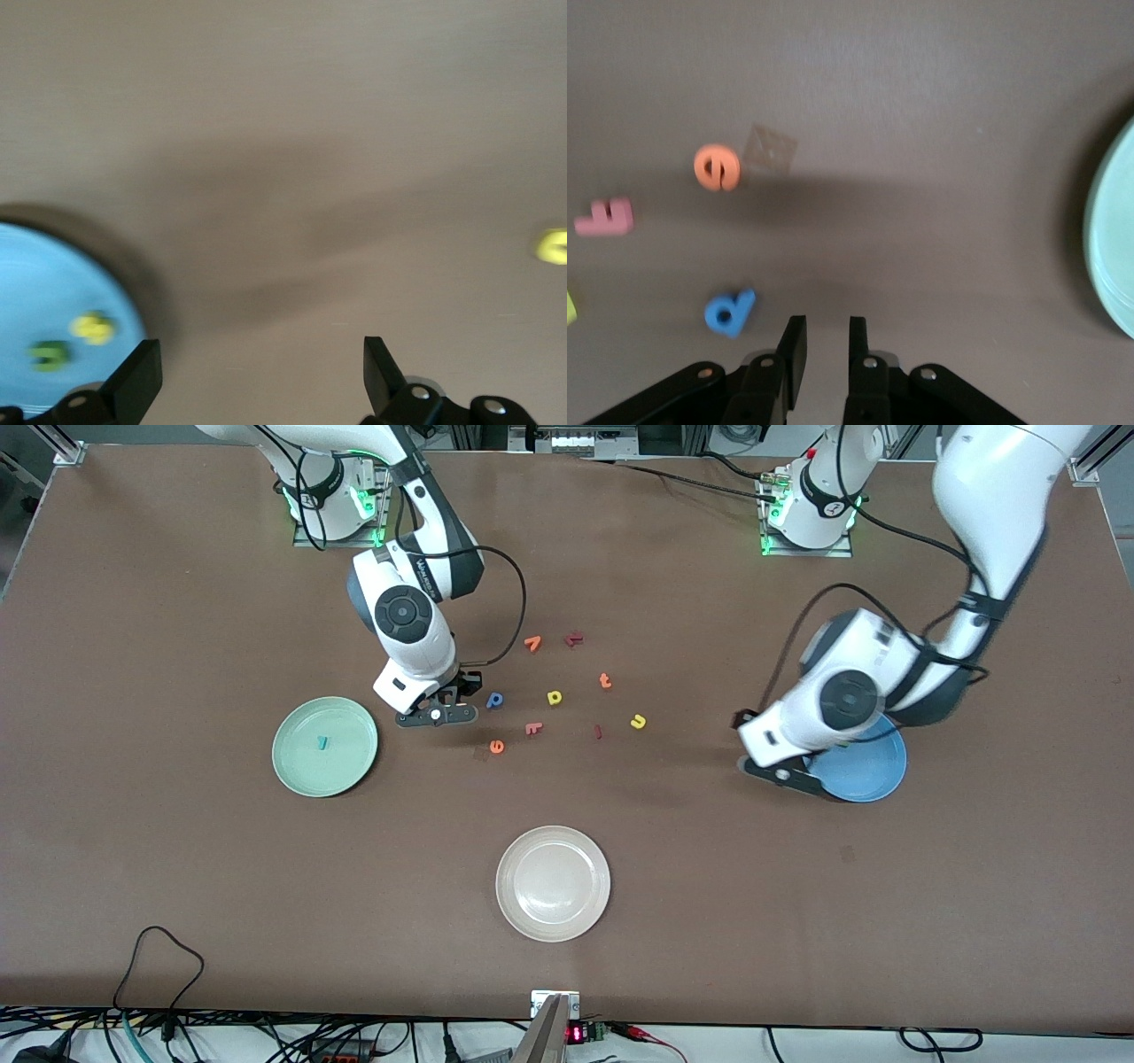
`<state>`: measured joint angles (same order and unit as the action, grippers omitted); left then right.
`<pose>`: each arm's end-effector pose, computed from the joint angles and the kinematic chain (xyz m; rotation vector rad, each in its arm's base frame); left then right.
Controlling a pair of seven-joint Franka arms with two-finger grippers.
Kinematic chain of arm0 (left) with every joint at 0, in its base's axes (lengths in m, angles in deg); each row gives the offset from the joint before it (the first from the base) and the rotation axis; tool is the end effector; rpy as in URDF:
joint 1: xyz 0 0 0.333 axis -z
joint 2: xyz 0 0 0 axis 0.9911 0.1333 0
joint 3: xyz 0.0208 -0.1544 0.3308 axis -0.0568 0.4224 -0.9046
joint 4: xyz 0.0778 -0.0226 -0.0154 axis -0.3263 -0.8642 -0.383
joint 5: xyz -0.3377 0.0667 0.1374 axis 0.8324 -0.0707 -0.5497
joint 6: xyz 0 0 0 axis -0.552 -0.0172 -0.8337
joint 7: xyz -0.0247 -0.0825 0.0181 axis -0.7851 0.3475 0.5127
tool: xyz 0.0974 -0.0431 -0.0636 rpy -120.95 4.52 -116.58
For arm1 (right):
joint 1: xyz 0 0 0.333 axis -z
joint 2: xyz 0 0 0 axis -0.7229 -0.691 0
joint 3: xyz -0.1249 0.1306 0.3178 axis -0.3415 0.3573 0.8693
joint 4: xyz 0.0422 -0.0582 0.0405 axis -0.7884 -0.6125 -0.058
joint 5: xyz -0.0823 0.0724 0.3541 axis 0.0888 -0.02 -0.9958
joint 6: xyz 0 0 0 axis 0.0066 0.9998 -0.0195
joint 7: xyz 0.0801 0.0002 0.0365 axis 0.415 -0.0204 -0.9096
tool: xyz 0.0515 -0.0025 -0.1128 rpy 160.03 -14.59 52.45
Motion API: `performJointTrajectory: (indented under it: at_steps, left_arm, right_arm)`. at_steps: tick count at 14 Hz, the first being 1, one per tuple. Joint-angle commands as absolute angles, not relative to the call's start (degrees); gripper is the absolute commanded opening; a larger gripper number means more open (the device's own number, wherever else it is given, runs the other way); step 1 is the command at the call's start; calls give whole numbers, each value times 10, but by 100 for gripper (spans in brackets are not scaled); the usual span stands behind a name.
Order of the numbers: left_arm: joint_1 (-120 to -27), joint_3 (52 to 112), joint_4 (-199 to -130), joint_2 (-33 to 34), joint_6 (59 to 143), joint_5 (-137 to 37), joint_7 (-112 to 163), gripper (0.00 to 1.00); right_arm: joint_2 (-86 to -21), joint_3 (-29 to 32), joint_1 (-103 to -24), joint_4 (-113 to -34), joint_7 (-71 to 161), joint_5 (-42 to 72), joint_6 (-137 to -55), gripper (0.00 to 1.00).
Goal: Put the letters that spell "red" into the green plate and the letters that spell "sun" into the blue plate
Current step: 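Move the left gripper to the yellow u while the right gripper reaches the orange e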
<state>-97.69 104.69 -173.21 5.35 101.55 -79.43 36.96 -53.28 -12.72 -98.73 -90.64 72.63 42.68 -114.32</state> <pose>0.5701 -0.2038 0.3060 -3.0602 0.4645 0.3278 0.4907 0.3362 0.2924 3.0827 0.1317 -0.0854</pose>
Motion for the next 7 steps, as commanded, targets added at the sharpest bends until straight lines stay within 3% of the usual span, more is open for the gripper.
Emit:
performJointTrajectory:
  at_steps: [1, 7]
  left_arm:
    - [-917, 1046, -1719, 91, 1021, -813, 406, 100]
    - [-872, 1044, -1719, 120, 1129, -866, 97, 100]
  right_arm:
    - [-585, -134, -996, -853, 757, 414, -1162, 27]
    - [-668, -134, -989, -742, 746, 359, -1163, 29]
